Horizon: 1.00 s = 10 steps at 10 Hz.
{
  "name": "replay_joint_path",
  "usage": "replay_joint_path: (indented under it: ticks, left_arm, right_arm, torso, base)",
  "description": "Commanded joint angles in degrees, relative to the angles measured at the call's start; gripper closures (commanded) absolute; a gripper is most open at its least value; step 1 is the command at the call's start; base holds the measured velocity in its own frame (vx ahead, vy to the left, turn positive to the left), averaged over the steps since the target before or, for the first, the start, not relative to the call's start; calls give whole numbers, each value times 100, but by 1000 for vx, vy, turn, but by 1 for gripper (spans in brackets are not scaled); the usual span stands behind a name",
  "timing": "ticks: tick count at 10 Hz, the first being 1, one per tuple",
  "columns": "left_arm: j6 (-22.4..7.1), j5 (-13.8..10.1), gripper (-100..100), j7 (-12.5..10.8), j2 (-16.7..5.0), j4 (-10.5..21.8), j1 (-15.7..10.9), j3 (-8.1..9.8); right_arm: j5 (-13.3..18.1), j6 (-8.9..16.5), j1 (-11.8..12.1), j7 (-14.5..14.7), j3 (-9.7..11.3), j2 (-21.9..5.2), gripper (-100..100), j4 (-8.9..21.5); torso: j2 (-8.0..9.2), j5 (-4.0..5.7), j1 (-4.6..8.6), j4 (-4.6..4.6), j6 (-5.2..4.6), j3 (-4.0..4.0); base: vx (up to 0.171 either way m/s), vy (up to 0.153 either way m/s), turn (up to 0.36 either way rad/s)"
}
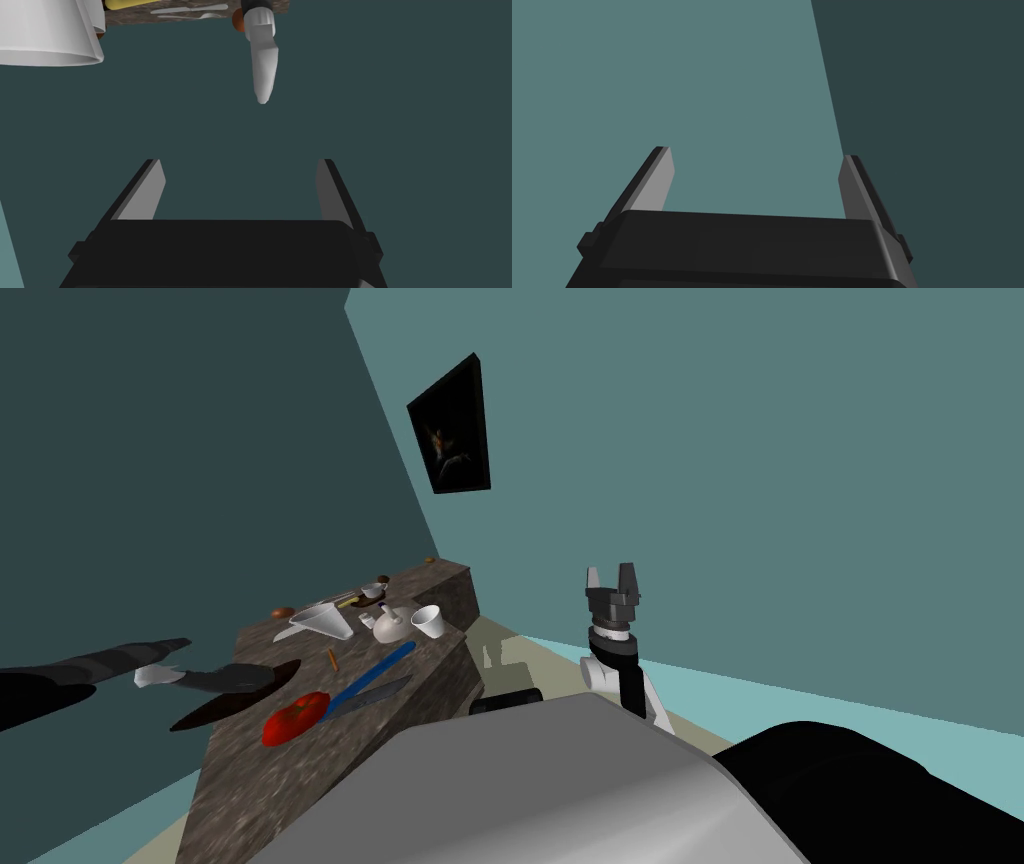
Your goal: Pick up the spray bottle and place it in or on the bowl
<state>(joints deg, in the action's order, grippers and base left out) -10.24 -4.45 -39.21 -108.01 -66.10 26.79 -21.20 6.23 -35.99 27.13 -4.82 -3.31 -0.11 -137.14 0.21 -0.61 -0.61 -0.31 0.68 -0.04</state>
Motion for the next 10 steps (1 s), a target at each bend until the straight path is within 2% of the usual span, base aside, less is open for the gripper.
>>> replay_joint_path:
  ticks: [1,4,5,6,10]
  left_arm:
    - [-17,-65,-100,-234,-286,-175,141,0]
    - [-17,-65,-100,-234,-314,-175,141,0]
    - [-17,7,-100,-363,-328,-181,146,-20]
    - [-17,-6,0,-330,-326,-180,145,-17]
    - [-17,-4,0,-333,-327,-180,145,-17]
  right_arm:
    - [0,0,0,0,0,0,0,0]
    - [0,0,0,0,0,0,0,0]
    - [0,0,0,0,0,0,0,0]
    - [0,0,0,0,0,0,0,0]
    - [0,0,0,0,0,0,0,0]
  torso:
    - [0,0,0,0,0,0]
    - [0,0,0,0,0,0]
    - [2,-1,-3,0,0,1]
    - [1,-1,-3,0,0,1]
    - [1,-1,-3,0,0,1]
  base:
    - [9,-14,71]
    - [0,-2,16]
    - [0,0,0]
    - [0,0,0]
    - [0,0,0]
